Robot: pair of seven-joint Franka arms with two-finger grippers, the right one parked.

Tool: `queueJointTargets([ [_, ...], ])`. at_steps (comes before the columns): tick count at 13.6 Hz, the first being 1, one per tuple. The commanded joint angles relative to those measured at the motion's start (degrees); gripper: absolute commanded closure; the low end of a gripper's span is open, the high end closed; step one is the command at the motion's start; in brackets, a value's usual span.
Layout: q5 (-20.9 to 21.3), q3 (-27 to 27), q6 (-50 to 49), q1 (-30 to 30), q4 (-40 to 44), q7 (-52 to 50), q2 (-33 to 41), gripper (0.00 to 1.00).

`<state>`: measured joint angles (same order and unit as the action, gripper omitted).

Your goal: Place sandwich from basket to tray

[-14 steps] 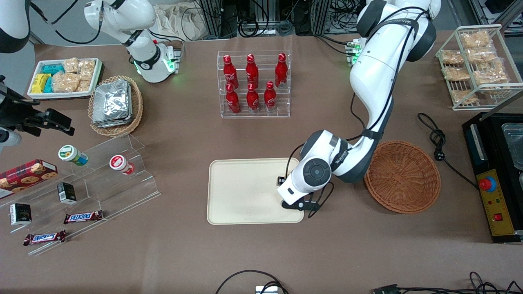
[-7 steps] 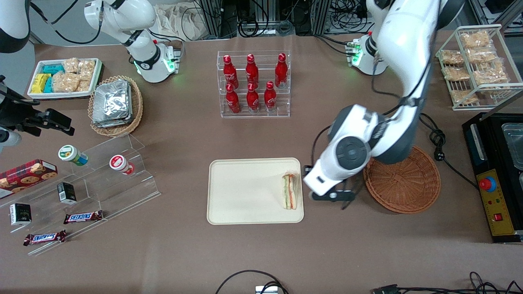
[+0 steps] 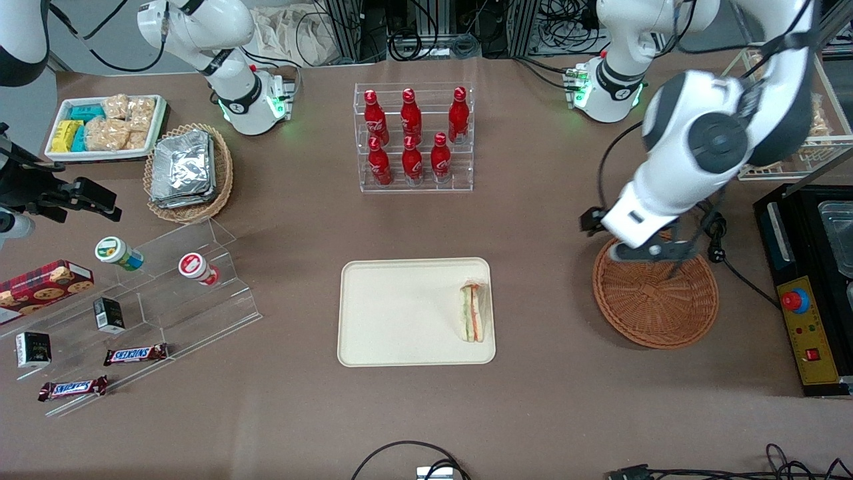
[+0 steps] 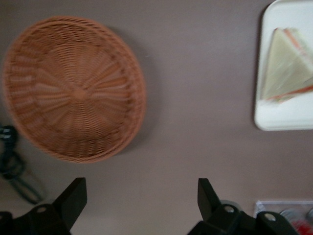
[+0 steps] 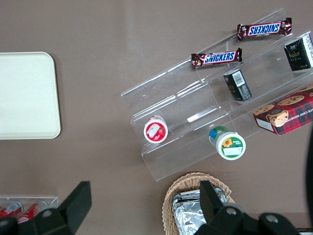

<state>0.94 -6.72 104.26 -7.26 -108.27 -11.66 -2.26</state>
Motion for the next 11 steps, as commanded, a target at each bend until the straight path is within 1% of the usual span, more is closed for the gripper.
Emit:
queueJointTargets([
  [1, -0.1, -0.6, -5.2, 8.5, 0.5, 7.7, 3.2, 0.00],
  [3, -0.1, -0.5, -9.2, 13.5, 5.3, 11.6, 2.2, 0.00],
  [5, -0.2, -0.6, -11.5, 16.7, 9.2, 12.1, 1.4, 0.00],
  [8, 0.3, -0.6, -19.2, 16.8, 15.6, 11.2, -2.8, 0.00],
  [11, 0.4, -0.9, -20.2, 16.2, 19.8, 11.0, -5.1, 0.00],
])
